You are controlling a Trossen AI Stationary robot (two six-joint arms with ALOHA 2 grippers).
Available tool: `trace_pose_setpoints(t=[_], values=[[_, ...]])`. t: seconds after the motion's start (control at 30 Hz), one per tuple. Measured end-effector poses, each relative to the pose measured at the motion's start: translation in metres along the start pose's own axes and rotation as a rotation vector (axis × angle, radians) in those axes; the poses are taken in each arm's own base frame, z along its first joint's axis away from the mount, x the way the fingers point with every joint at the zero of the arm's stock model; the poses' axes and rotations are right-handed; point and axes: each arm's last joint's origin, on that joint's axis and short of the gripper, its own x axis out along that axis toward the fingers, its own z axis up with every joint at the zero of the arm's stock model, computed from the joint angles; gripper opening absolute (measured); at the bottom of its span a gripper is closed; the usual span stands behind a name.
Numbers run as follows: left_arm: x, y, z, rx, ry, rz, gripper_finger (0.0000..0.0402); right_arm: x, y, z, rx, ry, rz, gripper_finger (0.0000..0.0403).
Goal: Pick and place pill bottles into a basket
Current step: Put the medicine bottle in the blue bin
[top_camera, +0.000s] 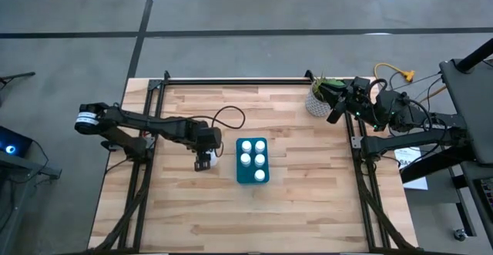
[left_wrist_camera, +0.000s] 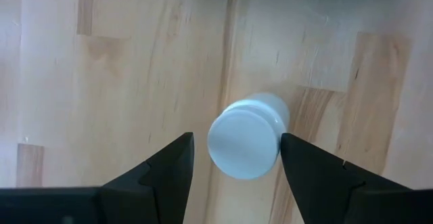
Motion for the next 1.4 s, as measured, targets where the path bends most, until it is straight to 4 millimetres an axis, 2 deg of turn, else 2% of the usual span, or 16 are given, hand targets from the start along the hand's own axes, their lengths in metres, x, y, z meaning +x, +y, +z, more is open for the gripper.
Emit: trace_pose_setpoints(t=[1.1,1.4], values=[[0.001,-0.004,0.003,-0.005,-0.023,-0.124,0.0203,0.000,0.000,0.000,0.001,-0.001,0.001,0.0068],[0.026,-0.007,0.005,-0.005,0.061,-0.148,0.0203,0.000,0.000,0.000,0.001,-0.001,0.001,0.0068]])
